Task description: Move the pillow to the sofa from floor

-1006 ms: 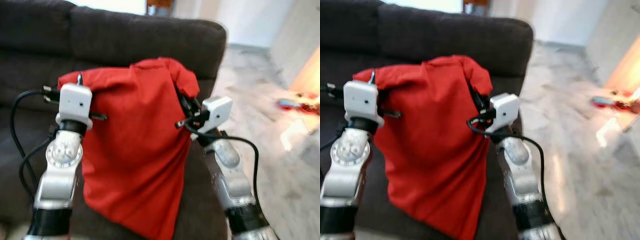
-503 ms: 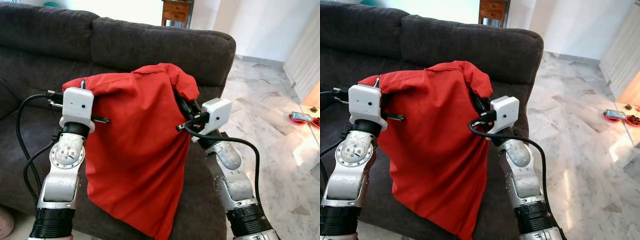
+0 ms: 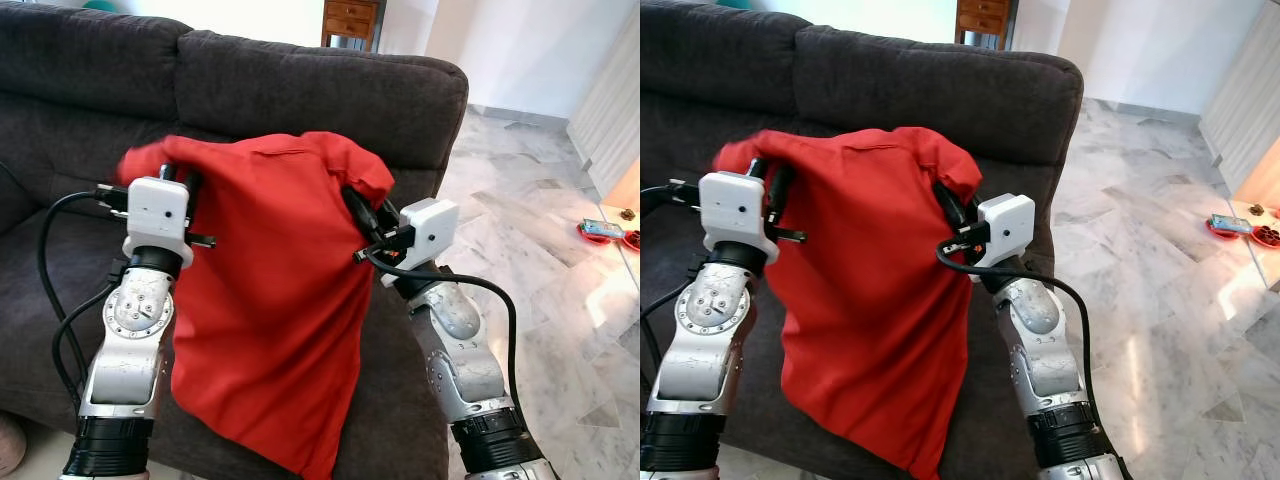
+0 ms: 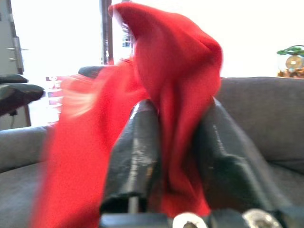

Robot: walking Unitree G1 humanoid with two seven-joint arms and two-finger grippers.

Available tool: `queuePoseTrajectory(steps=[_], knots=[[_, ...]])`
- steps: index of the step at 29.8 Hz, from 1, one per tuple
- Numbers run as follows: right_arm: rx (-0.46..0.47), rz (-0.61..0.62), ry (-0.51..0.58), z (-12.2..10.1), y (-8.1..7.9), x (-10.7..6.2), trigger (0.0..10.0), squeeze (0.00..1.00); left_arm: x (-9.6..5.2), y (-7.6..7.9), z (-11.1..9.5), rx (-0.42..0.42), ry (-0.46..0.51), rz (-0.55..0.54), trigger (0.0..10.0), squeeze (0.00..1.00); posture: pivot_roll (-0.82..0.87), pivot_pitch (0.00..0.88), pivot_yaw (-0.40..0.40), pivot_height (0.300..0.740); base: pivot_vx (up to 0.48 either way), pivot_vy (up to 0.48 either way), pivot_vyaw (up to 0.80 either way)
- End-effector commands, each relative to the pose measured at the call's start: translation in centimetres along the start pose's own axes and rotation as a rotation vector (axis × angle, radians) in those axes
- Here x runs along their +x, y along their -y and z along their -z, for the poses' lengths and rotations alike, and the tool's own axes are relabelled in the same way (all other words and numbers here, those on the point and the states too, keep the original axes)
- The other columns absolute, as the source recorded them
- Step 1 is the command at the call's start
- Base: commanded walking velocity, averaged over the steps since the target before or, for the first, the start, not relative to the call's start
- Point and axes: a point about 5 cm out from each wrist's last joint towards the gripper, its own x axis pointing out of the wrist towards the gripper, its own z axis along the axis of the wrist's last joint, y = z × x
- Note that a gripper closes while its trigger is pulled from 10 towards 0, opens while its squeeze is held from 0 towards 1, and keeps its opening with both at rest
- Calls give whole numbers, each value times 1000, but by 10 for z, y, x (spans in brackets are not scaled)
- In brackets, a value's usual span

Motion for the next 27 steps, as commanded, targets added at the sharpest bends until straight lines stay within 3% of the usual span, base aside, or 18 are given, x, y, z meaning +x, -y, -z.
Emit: queuePoseTrajectory(steps=[1,3,4,5,7,11,12,13,14,15,16,18,20,21,22,26,27], knots=[[-11,-6,-9,1,0,2,10000,1000,0,3,-1,2,4,14,10000,1000,165,12,-85,740,0,0,0],[-27,5,-13,1,2,3,10000,1000,1,4,-2,2,8,15,10000,1000,165,12,-85,740,0,0,0],[-37,12,-17,2,2,3,10000,608,1,4,-2,2,8,16,10000,1000,165,12,-85,740,0,0,0],[-57,40,-36,5,7,2,10000,0,1,6,-2,3,8,18,10000,1000,164,11,-84,740,0,0,0],[-64,53,-43,6,8,1,10000,0,1,6,-1,4,8,19,10000,1000,164,11,-84,740,0,0,0],[-122,196,-110,17,35,-10,10000,0,0,9,2,16,-8,29,10000,1000,161,12,-84,740,0,0,0],[-131,233,-129,20,42,-14,10000,0,-1,9,4,16,-15,29,10000,675,163,12,-84,740,0,0,0],[-146,273,-153,23,50,-18,10000,0,-1,10,6,17,-23,30,10000,0,163,13,-84,740,0,0,0],[-165,330,-182,28,60,-24,10000,0,-3,10,10,17,-37,29,10000,0,162,14,-83,740,0,0,0],[-192,443,-249,38,81,-41,10000,0,-8,10,24,23,-85,38,10000,0,161,12,-84,740,0,0,0],[-192,443,-249,38,81,-41,10000,0,-8,10,24,23,-85,38,10000,0,161,12,-84,740,0,0,0],[-240,538,-340,50,99,-60,10000,0,-17,11,42,24,-156,49,10000,0,158,14,-83,740,0,0,0],[-239,594,-417,64,110,-80,10000,0,-30,12,66,24,-248,75,10000,0,157,11,-82,740,0,0,0],[-254,632,-500,76,117,-100,10000,0,-45,13,89,7,-350,97,10000,0,155,12,-80,740,0,0,0],[-254,632,-500,76,117,-100,10000,0,-45,13,89,7,-350,97,10000,0,155,12,-80,740,0,0,0],[-235,726,-747,109,123,-160,10000,0,-87,8,136,-9,-572,91,10000,0,150,0,-76,740,0,0,0],[-235,726,-747,109,123,-160,10000,0,-87,8,136,-9,-572,91,10000,0,150,0,-76,740,0,0,0]])
